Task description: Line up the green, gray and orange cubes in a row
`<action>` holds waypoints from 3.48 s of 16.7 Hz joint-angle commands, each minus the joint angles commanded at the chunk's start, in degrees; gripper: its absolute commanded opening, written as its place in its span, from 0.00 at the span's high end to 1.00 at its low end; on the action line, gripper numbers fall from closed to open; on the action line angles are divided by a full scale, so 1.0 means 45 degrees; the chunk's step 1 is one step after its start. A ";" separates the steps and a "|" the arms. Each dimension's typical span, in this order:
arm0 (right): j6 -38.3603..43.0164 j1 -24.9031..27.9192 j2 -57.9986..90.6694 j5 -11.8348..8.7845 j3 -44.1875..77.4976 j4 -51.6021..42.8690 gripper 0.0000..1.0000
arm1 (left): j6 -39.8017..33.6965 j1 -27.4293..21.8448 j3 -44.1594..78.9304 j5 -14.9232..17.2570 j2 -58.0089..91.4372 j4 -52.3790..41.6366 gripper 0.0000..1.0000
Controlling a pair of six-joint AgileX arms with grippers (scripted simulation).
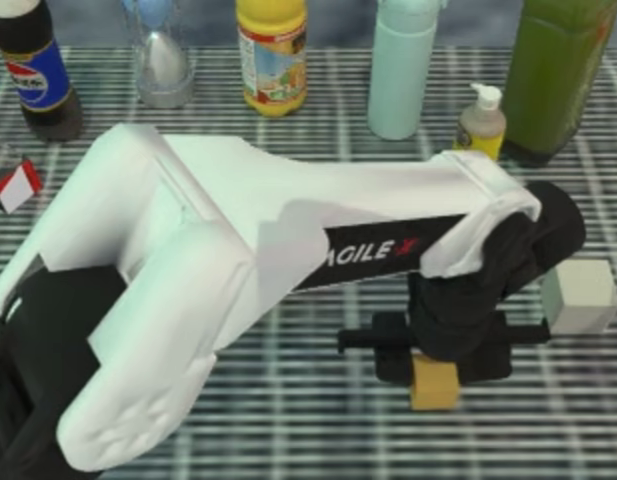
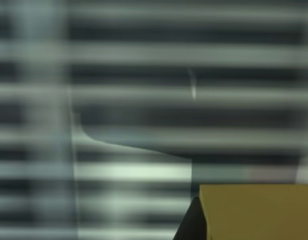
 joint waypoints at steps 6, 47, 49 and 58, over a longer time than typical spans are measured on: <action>0.0000 0.0000 0.0000 0.0000 0.0000 0.0000 0.00 | 0.0000 0.0000 0.0000 0.0000 0.0000 0.0000 0.55; 0.0904 0.0764 0.6972 -0.0005 0.5558 -0.4118 0.00 | 0.1856 0.4320 -0.5246 -0.0185 -0.9172 0.1473 0.00; 0.1148 0.0983 0.9485 0.0012 0.7148 -0.5388 0.00 | 0.2770 0.5575 -0.7664 -0.0189 -1.2027 0.2849 0.00; 0.2191 0.1959 1.9486 0.0064 1.3862 -1.0799 0.00 | 0.8563 1.0735 -1.8283 -0.0008 -2.3982 0.9119 0.00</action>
